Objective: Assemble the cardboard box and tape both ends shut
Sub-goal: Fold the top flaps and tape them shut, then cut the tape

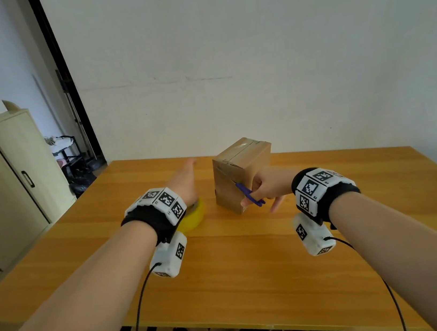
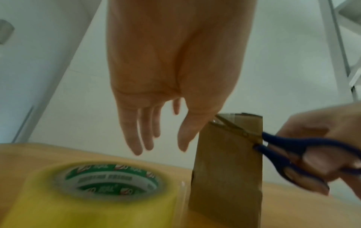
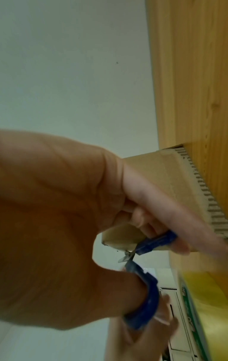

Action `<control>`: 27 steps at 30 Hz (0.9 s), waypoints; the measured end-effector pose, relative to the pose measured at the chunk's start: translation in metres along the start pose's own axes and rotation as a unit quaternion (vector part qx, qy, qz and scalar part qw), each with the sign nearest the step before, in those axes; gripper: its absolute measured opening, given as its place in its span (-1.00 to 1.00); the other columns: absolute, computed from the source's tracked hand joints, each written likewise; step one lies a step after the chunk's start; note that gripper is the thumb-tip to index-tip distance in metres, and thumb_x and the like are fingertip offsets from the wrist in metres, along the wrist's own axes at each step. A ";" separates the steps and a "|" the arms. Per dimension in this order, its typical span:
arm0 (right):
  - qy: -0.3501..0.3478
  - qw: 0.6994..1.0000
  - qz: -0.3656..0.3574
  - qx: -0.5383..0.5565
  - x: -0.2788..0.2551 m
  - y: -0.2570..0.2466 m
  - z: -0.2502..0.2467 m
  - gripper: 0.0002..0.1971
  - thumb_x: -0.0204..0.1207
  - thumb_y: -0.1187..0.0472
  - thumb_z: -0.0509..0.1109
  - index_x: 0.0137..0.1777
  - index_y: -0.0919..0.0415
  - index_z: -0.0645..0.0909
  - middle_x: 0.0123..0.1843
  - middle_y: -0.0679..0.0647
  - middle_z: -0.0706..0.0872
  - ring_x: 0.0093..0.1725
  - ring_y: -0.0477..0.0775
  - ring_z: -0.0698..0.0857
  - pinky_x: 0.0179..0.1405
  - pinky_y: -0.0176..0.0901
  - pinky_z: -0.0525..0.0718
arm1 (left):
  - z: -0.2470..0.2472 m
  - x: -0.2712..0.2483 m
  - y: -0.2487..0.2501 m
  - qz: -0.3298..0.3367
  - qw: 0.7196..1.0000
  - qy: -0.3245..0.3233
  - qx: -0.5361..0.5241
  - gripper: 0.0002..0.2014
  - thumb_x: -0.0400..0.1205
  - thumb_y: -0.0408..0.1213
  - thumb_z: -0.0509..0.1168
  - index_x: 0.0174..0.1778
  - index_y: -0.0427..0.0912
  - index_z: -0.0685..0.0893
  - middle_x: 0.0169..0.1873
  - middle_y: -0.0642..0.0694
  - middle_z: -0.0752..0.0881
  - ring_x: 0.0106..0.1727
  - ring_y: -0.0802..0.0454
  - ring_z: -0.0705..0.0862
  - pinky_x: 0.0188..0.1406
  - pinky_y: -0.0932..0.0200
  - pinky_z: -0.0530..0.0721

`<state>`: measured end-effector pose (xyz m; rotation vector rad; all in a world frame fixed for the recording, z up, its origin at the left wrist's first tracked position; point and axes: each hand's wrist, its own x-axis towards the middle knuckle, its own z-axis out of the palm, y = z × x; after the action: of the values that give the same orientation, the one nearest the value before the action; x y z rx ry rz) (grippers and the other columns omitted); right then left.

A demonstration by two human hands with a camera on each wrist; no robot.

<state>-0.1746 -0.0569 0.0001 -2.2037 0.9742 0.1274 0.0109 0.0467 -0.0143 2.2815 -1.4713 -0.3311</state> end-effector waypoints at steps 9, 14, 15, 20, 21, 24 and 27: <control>-0.029 0.999 0.040 -0.013 0.002 -0.009 -0.002 -0.70 0.35 0.05 0.59 -0.06 0.16 0.60 -0.04 0.08 0.56 0.02 0.12 0.55 -0.18 0.01 0.82 | -0.005 0.008 0.016 0.110 0.991 -0.038 -0.061 -0.20 0.55 -0.70 -0.03 0.52 0.28 0.33 0.60 0.02 0.27 -0.10 -0.01 0.67 -0.46 0.42 0.54; -0.038 0.997 0.062 -0.019 0.002 -0.016 -0.006 -0.59 0.29 -0.01 0.63 0.01 0.22 0.64 -0.05 0.16 0.66 0.00 0.14 0.62 -0.11 0.04 0.82 | -0.006 0.012 0.017 0.124 0.990 -0.026 -0.066 -0.23 0.54 -0.71 -0.05 0.52 0.15 0.38 0.58 -0.02 0.34 0.20 0.00 0.63 -0.35 0.52 0.47; -0.049 0.995 0.075 -0.042 0.001 -0.015 -0.005 -0.65 0.28 -0.04 0.62 -0.11 0.19 0.67 -0.14 0.14 0.67 -0.07 0.12 0.64 -0.07 0.04 0.81 | -0.006 0.012 0.017 0.125 0.990 -0.025 -0.069 -0.23 0.52 -0.73 -0.06 0.52 0.12 0.39 0.57 -0.03 0.36 0.40 -0.02 0.54 -0.22 0.46 0.47; -0.064 0.983 0.081 -0.150 0.002 0.002 0.012 -0.68 0.38 -0.08 0.55 -0.32 0.21 0.77 -0.25 0.16 0.71 -0.20 0.17 0.79 -0.09 -0.07 0.77 | -0.008 0.016 0.016 0.119 0.989 -0.036 -0.081 -0.23 0.51 -0.71 -0.07 0.51 0.13 0.42 0.53 -0.01 0.43 0.54 0.00 0.41 -0.11 0.31 0.52; -0.056 0.981 0.074 -0.172 0.003 0.004 0.014 -0.60 0.35 -0.07 0.57 -0.13 0.31 0.76 -0.14 0.22 0.75 -0.14 0.20 0.81 -0.09 -0.05 0.77 | -0.007 0.016 0.017 0.122 0.989 -0.034 -0.081 -0.26 0.52 -0.69 -0.06 0.50 0.11 0.44 0.51 -0.02 0.45 0.52 -0.02 0.43 0.02 0.26 0.56; -0.036 0.972 0.054 -0.227 0.003 0.004 0.012 -0.52 0.35 -0.03 0.57 0.12 0.35 0.72 -0.07 0.17 0.75 -0.26 0.10 0.72 -0.22 -0.16 0.74 | -0.007 0.017 0.021 0.133 0.987 -0.001 -0.089 -0.51 0.63 -0.54 0.10 0.40 0.01 0.57 0.40 -0.04 0.59 0.39 -0.03 0.57 0.30 0.18 0.53; -0.016 0.955 0.022 -0.294 0.002 0.004 0.012 -0.64 0.41 0.01 0.53 0.07 0.25 0.69 -0.11 0.07 0.63 -0.42 -0.08 0.49 -0.45 -0.37 0.47 | -0.008 0.020 0.023 0.148 0.983 0.017 -0.106 -0.71 0.66 -0.32 0.22 0.24 -0.01 0.70 0.24 -0.05 0.72 0.25 0.01 0.65 0.31 0.07 0.58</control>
<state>-0.1740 -0.0525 -0.0115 -2.7011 1.0656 0.5324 0.0035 0.0219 0.0040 1.8623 -1.6447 -0.3385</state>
